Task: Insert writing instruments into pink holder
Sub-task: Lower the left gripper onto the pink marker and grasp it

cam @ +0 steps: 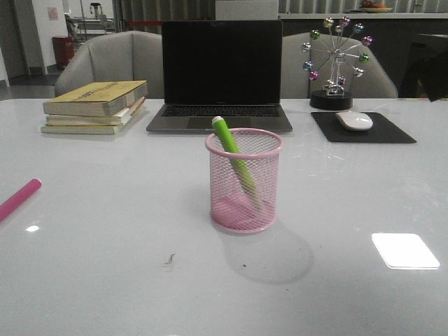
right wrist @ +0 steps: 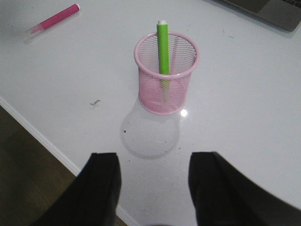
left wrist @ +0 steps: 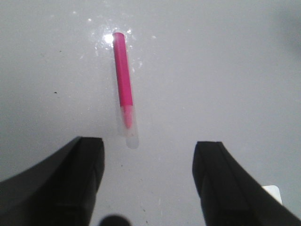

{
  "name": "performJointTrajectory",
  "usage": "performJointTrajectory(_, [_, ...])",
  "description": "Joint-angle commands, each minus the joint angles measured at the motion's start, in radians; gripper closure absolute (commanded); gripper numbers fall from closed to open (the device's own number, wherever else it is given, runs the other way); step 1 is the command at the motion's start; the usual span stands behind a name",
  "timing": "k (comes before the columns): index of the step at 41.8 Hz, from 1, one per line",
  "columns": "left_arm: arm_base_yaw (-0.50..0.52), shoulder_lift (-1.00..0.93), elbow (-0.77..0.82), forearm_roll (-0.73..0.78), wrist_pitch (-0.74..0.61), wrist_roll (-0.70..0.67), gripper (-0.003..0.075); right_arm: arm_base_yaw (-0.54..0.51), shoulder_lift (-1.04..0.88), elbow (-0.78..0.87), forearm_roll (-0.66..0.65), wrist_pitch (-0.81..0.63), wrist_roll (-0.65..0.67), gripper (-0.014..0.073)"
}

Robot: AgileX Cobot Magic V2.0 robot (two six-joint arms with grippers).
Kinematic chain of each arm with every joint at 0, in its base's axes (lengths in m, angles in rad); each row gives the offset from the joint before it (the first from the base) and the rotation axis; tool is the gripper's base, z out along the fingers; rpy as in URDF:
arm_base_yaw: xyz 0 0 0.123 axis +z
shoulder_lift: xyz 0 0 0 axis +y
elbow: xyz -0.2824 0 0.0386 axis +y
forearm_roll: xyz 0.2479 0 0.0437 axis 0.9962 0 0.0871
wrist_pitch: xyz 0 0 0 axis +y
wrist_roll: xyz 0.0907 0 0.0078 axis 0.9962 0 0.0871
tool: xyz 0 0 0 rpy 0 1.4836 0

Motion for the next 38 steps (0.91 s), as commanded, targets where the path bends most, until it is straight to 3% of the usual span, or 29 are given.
performJointTrajectory(1, [0.013, 0.109, -0.087, -0.016, -0.078, -0.012, 0.0265, -0.004, -0.006, -0.027, -0.012, -0.066, -0.007, 0.014])
performJointTrajectory(17, [0.013, 0.55, -0.352, -0.014, -0.084, -0.012, 0.0266, -0.004, -0.006, -0.027, -0.012, -0.065, -0.007, 0.014])
performJointTrajectory(38, [0.016, 0.74, -0.501, 0.073, -0.066, -0.012, 0.0266, -0.004, -0.006, -0.027, -0.012, -0.059, -0.007, 0.014])
